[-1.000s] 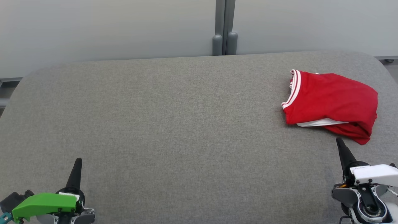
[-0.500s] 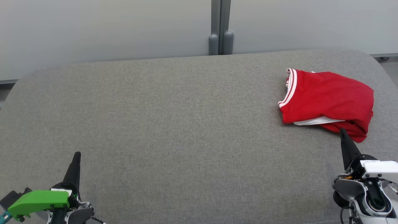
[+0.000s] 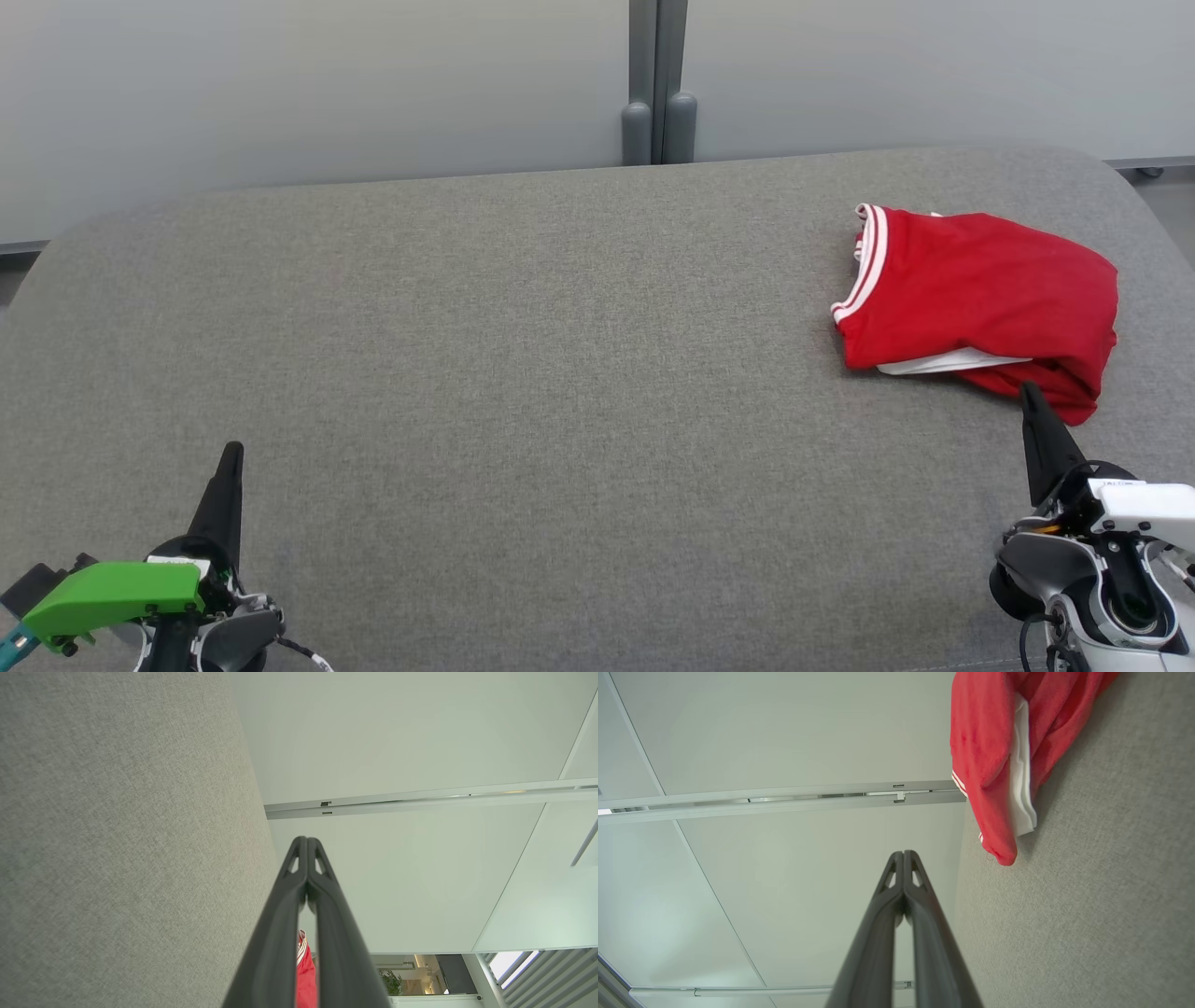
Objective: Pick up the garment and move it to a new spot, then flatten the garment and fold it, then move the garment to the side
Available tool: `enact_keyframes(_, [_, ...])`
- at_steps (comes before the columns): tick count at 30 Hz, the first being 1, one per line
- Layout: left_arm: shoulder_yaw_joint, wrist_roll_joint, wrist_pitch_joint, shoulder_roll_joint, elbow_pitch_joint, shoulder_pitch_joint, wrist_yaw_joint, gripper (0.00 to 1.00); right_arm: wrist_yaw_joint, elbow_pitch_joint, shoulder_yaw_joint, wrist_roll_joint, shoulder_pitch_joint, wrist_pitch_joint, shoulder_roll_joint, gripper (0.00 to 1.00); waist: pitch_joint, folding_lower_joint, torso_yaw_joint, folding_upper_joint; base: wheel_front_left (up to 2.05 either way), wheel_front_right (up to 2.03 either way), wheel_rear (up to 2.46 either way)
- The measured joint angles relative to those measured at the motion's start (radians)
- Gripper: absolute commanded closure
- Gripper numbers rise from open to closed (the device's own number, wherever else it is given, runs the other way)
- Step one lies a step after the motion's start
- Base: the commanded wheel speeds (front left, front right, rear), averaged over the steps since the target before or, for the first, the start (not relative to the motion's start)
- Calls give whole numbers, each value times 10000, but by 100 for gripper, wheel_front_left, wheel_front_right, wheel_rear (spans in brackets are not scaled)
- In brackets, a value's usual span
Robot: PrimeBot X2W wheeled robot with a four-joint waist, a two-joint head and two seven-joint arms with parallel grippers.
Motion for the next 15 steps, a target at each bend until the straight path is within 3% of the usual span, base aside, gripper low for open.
enact_keyframes(15, [-2, 0, -2, -2, -10, 0, -2, 100, 2, -8, 0, 12, 0, 0, 0, 100, 1, 0, 0, 0, 0, 0, 0])
